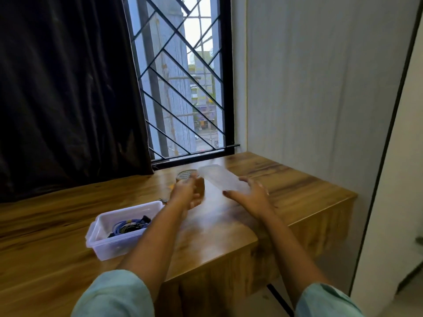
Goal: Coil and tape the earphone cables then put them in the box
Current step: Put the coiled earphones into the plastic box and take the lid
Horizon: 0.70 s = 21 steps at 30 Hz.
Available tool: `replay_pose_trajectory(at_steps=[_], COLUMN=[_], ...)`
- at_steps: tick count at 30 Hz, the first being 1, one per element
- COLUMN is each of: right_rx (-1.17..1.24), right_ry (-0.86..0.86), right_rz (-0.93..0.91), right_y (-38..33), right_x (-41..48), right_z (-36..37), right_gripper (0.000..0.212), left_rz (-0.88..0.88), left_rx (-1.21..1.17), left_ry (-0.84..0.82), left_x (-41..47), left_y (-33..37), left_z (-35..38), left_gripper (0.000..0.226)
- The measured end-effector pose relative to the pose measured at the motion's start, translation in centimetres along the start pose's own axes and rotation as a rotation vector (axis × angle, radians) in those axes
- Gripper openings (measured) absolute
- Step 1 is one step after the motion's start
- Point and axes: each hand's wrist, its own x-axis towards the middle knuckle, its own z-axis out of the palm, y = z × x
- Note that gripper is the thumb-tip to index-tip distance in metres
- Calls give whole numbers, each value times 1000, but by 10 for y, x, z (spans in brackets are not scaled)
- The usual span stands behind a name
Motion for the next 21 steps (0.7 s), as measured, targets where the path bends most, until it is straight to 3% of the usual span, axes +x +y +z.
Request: replay_pose_trajectory(at_steps=[3,7,11,21], right_rx=[65,26,-56,-1], right_ry=[-137,-303,-495,-698], right_rz=[-218,-387,-445,-335], right_y=[-35,-70,-95,-106], right_x=[-11,-19,-29,-44], right_z=[17,48,84,116], right_gripper=[73,81,83,82], left_rz=[13,89,133,96], left_rx=[-55,101,436,381], left_ry=[10,142,305,435], left_x=[-10,-24,-47,-59], left_y=[25,38,22,-20], left_z=[-39,-115,-178,-203], left_gripper=[35,24,26,28])
